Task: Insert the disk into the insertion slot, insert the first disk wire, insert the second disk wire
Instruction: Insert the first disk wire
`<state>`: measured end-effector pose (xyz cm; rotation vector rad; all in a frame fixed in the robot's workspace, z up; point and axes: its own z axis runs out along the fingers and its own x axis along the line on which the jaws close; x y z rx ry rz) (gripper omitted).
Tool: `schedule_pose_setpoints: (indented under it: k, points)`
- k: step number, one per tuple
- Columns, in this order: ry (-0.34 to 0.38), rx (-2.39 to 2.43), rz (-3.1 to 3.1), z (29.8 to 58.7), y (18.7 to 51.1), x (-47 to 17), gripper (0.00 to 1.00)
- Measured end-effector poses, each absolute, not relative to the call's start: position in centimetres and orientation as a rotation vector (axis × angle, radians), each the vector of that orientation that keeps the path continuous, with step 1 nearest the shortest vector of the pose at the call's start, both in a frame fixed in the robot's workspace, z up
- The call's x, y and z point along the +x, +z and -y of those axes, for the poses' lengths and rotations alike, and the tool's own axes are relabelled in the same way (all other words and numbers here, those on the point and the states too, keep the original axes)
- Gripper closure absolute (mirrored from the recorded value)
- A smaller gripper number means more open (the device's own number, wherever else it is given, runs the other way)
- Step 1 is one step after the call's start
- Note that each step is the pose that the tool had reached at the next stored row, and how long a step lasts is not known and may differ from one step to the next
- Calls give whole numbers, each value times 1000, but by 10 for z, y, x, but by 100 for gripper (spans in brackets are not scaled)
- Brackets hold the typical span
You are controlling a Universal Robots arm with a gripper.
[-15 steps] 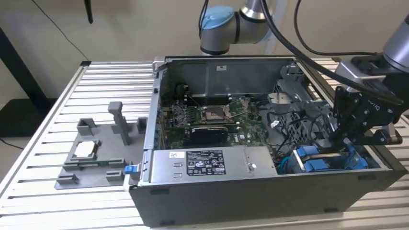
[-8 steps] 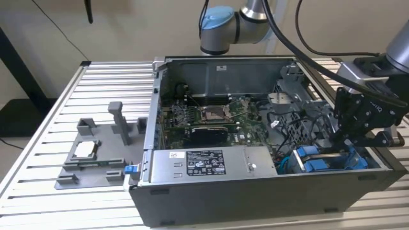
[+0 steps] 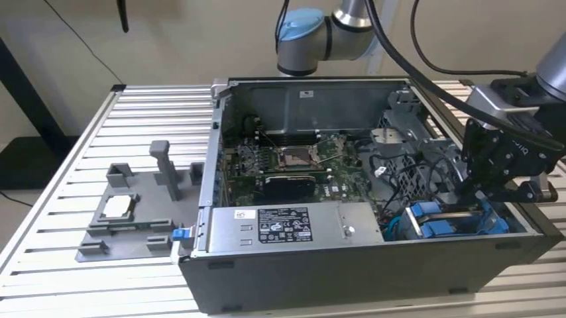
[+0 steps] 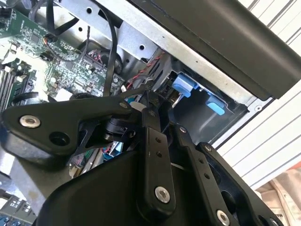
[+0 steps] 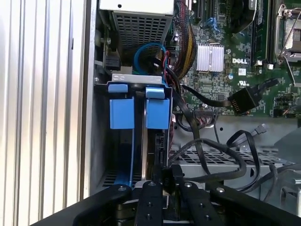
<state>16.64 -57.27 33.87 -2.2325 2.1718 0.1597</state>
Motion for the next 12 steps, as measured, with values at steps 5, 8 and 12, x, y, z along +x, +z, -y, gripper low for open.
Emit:
schedule_pose_setpoints:
  k: [5, 8, 12]
  points:
    - [163, -2231, -2170, 577, 339, 166, 80]
    - [171, -2227, -2166, 578, 339, 166, 80]
    - [185, -2220, -2158, 578, 339, 166, 80]
